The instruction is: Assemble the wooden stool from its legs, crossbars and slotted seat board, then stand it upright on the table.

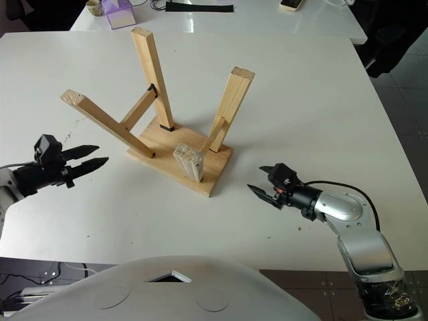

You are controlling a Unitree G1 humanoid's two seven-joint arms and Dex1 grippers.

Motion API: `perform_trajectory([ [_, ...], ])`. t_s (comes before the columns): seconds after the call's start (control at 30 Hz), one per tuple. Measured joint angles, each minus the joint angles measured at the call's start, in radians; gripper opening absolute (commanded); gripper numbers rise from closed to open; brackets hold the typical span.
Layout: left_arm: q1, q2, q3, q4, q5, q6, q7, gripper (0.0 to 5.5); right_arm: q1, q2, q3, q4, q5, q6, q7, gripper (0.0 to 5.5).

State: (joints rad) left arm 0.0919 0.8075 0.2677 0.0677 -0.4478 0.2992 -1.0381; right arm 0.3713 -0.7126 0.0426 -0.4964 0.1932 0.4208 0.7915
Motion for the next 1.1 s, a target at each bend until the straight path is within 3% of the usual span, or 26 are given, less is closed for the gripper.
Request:
perform_trajectory([
  [0.1, -0.170, -0.010, -0.071, 0.213, 0.168, -0.133, 0.133, 2.49, -0.003, 0.005, 0.046, -0.008, -0.010, -0.001, -0.002, 2.32],
  [0.23, -0.309, -0.104, -0.248, 0.457, 0.444, -0.422, 0.323, 2.49, -0.047, 0.020, 0.116, 0.003, -0.042, -0.002, -0.010, 2.27],
  [0.3, -0.320, -0.159, -0.304, 0.484, 0.481, -0.540, 0.342, 2.49, -0.074, 0.024, 0.137, 0.016, -0.056, -0.010, -0.011, 2.27],
  [0.47, -0.245, -0.160, -0.353, 0.417, 0.457, -0.688, 0.258, 2.49, -0.111, 0.026, 0.163, 0.048, -0.086, -0.029, -0.015, 2.27],
  [0.63, -0.084, -0.131, -0.355, 0.240, 0.322, -0.655, 0.138, 2.49, -0.089, 0.022, 0.152, 0.056, -0.098, -0.040, -0.032, 2.27],
  [0.83, 0.013, -0.122, -0.332, 0.085, 0.263, -0.494, 0.150, 2.49, -0.050, 0.022, 0.137, 0.037, -0.097, -0.047, -0.057, 2.27],
  [1.1, 0.200, -0.040, -0.260, -0.295, 0.067, -0.174, 0.127, 2.49, -0.032, 0.000, -0.072, -0.092, 0.051, 0.115, -0.058, 2.27],
])
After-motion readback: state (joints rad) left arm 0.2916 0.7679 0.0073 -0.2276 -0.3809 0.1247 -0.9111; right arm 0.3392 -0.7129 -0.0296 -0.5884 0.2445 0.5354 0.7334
